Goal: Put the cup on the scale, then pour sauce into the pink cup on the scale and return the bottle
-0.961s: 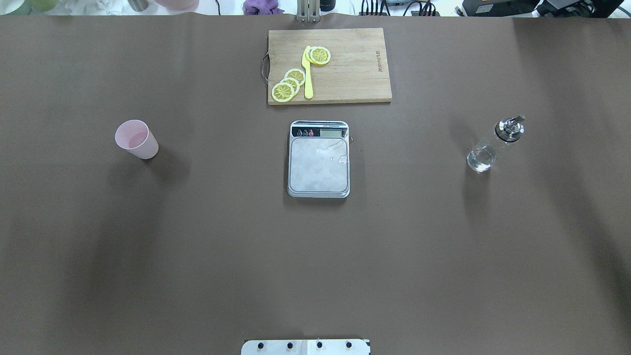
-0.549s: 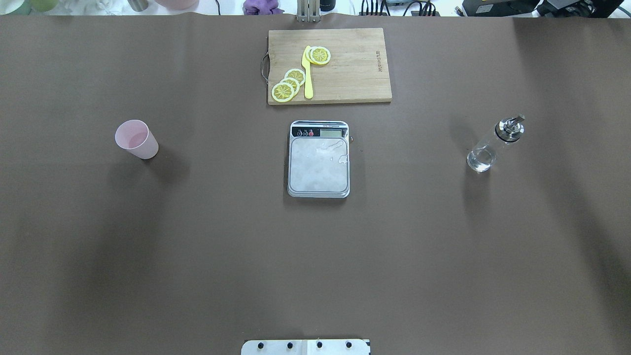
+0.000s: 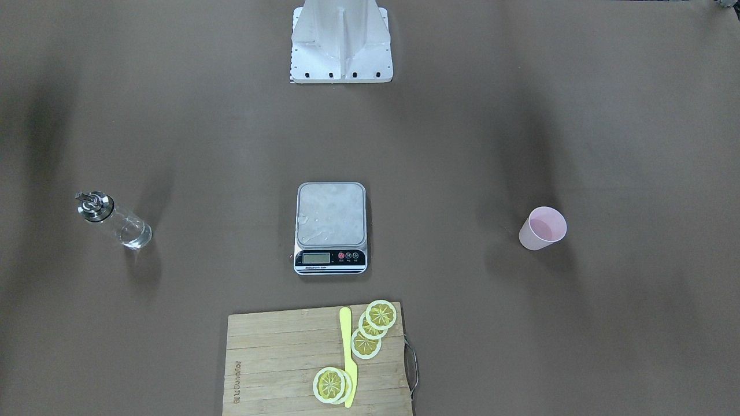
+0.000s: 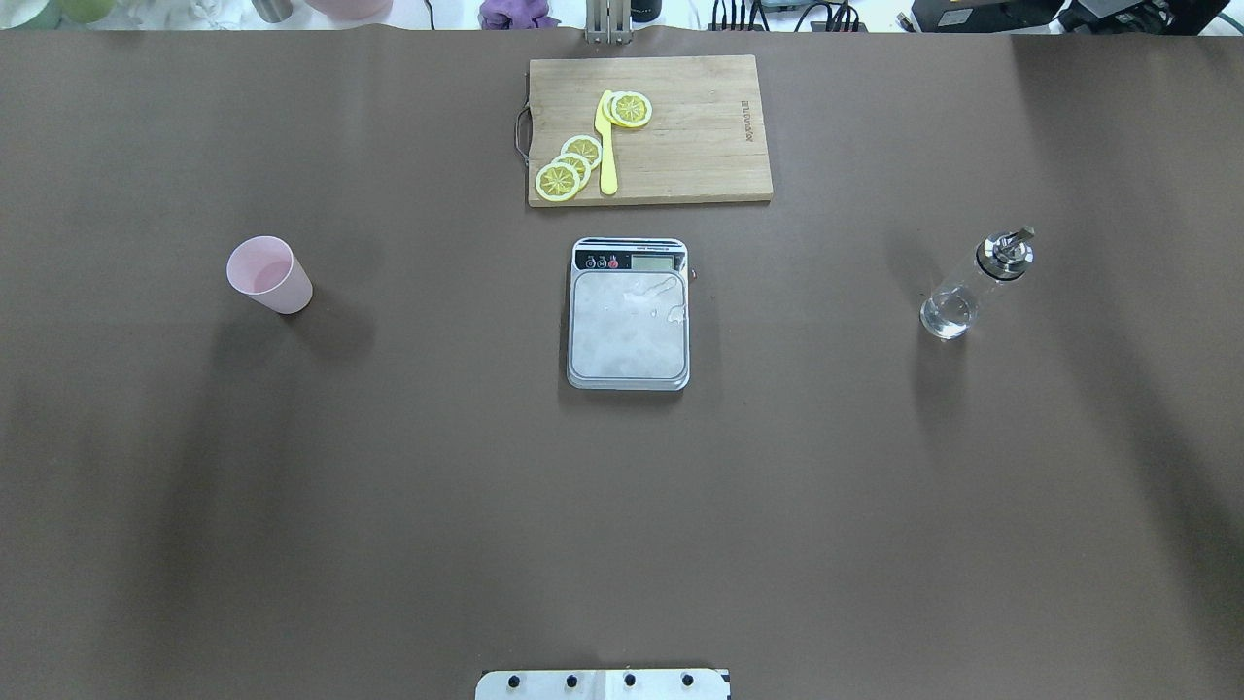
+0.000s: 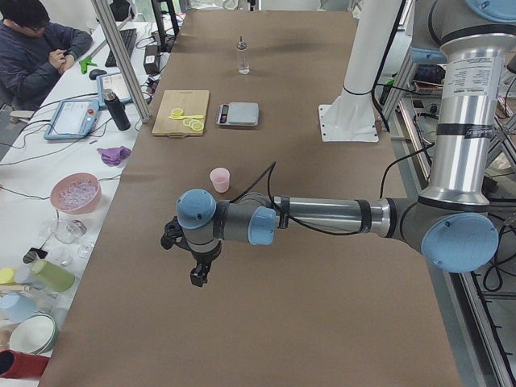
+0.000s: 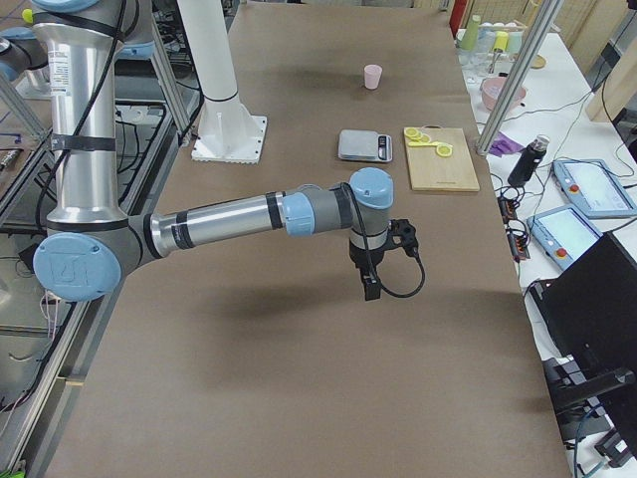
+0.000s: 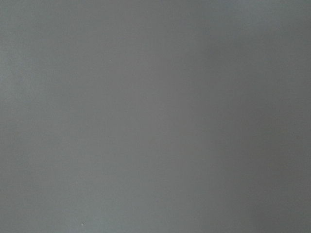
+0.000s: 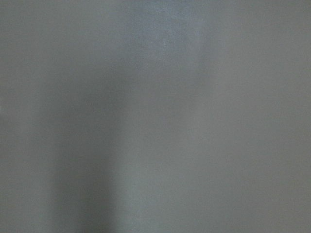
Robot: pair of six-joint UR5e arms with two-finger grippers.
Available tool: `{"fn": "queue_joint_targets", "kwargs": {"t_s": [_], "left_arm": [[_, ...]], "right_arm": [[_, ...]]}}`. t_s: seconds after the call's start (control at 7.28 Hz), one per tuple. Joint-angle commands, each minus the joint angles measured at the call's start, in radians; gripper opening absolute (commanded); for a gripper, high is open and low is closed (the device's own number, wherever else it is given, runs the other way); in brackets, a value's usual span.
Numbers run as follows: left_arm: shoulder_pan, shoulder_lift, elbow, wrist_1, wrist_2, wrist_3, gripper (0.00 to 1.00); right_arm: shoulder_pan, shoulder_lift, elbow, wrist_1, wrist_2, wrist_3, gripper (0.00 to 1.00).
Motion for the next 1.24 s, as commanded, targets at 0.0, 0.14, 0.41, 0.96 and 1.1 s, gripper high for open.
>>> {"fn": "queue_joint_targets", "kwargs": {"t_s": [0.0, 0.14, 0.41, 0.96, 1.1], "left_arm": [[0.0, -0.019, 0.026, -0.164, -0.002, -0.03, 0.98], [0.0, -0.018, 0.017, -0.234, -0.004, -0.102, 0.98], [0.007, -0.026, 0.006, -0.43, -0.028, -0.25, 0.98], [0.276, -0.145, -0.057, -0.456, -0.004, -0.6, 1.0], [0.362, -0.16, -0.061, -0.456, 0.074, -0.771, 0.98]], "right_arm": [[0.002, 0.001, -0.006, 0.0, 0.002, 0.0, 1.0], [0.002, 0.008, -0.006, 0.001, 0.004, 0.0, 1.0], [0.002, 0.01, -0.001, 0.002, -0.001, 0.0, 1.0], [-0.001, 0.01, 0.004, 0.002, 0.008, 0.049, 1.0], [-0.001, 0.007, 0.004, 0.002, 0.01, 0.049, 1.0]]}}
